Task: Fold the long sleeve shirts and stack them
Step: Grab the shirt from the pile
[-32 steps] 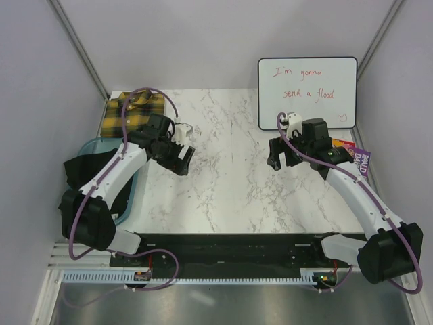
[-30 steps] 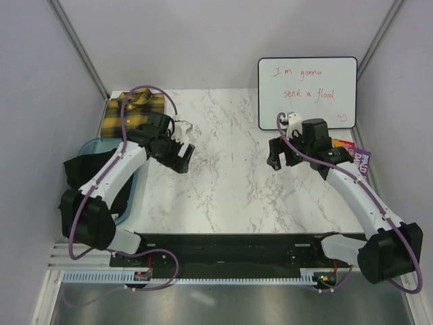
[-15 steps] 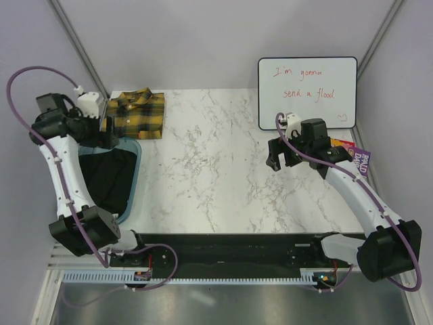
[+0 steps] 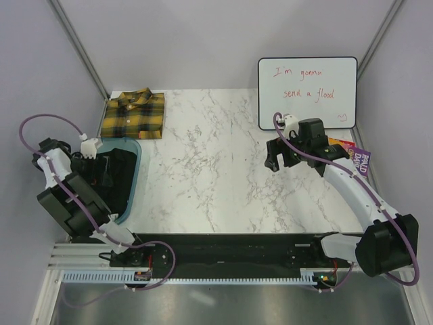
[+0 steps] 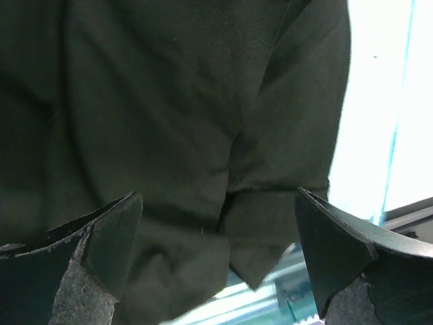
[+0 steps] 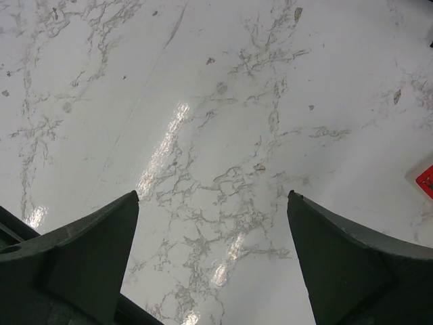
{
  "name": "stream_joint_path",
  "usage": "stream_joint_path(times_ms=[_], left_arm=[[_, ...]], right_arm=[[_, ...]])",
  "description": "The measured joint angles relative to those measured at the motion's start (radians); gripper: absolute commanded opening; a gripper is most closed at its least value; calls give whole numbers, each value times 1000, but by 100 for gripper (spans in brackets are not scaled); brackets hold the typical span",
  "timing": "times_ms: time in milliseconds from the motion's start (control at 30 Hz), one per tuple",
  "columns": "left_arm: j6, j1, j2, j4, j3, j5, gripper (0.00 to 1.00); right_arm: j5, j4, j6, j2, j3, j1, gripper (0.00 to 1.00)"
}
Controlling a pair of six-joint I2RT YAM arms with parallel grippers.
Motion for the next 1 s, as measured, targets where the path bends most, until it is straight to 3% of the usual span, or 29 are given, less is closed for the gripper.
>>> stream_joint_path(times_ms=[133, 233, 267, 333, 367, 433, 600, 700, 767, 833, 1000], left_arm=[[7, -16, 50, 136, -96, -10, 99], [8, -39, 63, 265, -212, -47, 90], [8, -48, 69, 299, -244, -58, 71], [11, -61, 64, 346, -262, -82, 44], [7, -62, 65, 364, -266, -89, 17], [4, -61, 68, 386, -264, -100, 2], [-3, -51, 53, 224, -114, -50, 2], [-29, -66, 6, 85, 125, 8, 2], [-70, -122, -14, 12, 370, 38, 2], [-116, -219, -38, 2, 567, 64, 2], [-307, -627, -27, -63, 1056, 122, 2]], right_arm=[[0, -3, 0, 0, 3, 0, 98], [0, -7, 0, 3, 3, 0, 98], [0, -9, 0, 6, 5, 0, 98], [-2, -14, 0, 17, 14, 0, 98], [-2, -14, 0, 21, 18, 0, 98], [-3, -19, 0, 27, 29, 0, 98], [-5, -24, 0, 29, 37, 0, 98], [-8, -28, 2, 29, 37, 0, 98], [-12, -29, 3, 30, 39, 0, 98], [-15, -30, 4, 33, 45, 0, 98], [-22, -29, 8, 35, 66, -11, 98]])
